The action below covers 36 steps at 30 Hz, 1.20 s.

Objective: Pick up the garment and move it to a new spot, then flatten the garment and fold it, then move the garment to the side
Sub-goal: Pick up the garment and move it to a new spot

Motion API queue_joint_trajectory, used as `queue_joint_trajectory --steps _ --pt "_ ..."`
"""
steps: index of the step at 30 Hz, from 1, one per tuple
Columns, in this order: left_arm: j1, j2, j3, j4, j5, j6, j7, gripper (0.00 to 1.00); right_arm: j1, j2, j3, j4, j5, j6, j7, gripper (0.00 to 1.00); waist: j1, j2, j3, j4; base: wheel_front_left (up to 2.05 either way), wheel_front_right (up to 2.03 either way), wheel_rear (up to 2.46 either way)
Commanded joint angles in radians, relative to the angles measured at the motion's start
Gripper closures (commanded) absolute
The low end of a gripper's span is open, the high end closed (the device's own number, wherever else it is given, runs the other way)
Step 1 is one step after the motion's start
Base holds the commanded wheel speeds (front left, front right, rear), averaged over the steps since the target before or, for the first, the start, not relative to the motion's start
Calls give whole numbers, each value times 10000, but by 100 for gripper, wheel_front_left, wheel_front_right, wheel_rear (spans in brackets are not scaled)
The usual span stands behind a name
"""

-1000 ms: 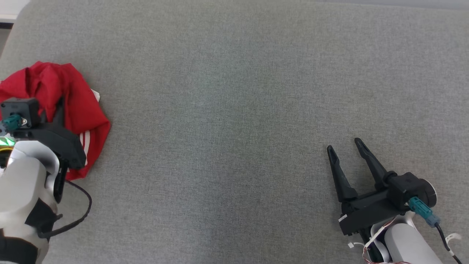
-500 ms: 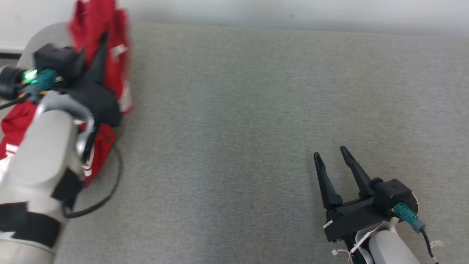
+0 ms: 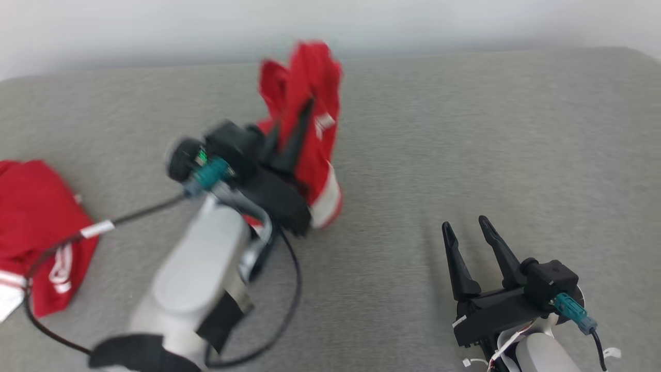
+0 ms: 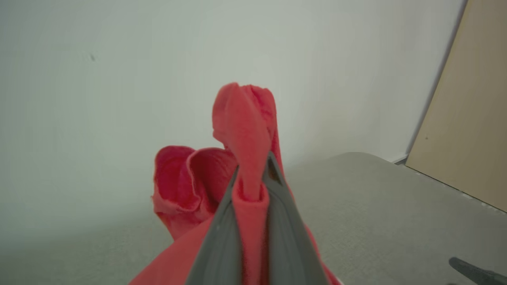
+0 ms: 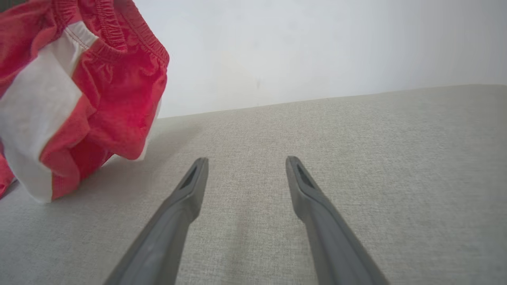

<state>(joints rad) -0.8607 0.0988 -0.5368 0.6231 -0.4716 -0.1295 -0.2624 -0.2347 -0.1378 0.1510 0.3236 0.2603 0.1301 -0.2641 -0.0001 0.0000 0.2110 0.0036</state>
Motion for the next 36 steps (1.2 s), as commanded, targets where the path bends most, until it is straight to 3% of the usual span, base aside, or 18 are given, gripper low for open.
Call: queue_joint_trajectory --steps 1,7,8,9,17,28,36 --pt "331 -129 -105 -129 -106 -10 -35 100 116 70 -3 11 51 12 -3 0 1 0 -110 -777 0 0 0" --pt "1146 -393 -563 -84 7 -3 -35 100 144 155 20 6 76 12 -3 0 1 0 -109 -1701 0 0 0" --pt "1277 -418 -540 -10 74 -3 -35 73 149 151 -10 -11 90 12 -3 0 1 0 -97 -1811 0 0 0" --pt "1455 -439 -361 117 244 -2 -35 0 165 154 -33 -19 136 12 -3 0 1 0 -80 -2000 0 0 0" --pt "2385 -307 839 -325 1295 96 -36 0 300 248 -335 -251 126 12 -3 0 1 0 -218 -2172 0 0 0" --pt "5037 -83 3343 -2216 2625 581 -36 0 610 335 -469 -419 47 12 -3 0 1 0 -967 -1605 0 0 0" --pt "7134 -182 4880 -3350 3222 560 -37 0 1068 368 -460 -324 -66 12 -3 0 1 0 -1695 -1252 0 0 0"
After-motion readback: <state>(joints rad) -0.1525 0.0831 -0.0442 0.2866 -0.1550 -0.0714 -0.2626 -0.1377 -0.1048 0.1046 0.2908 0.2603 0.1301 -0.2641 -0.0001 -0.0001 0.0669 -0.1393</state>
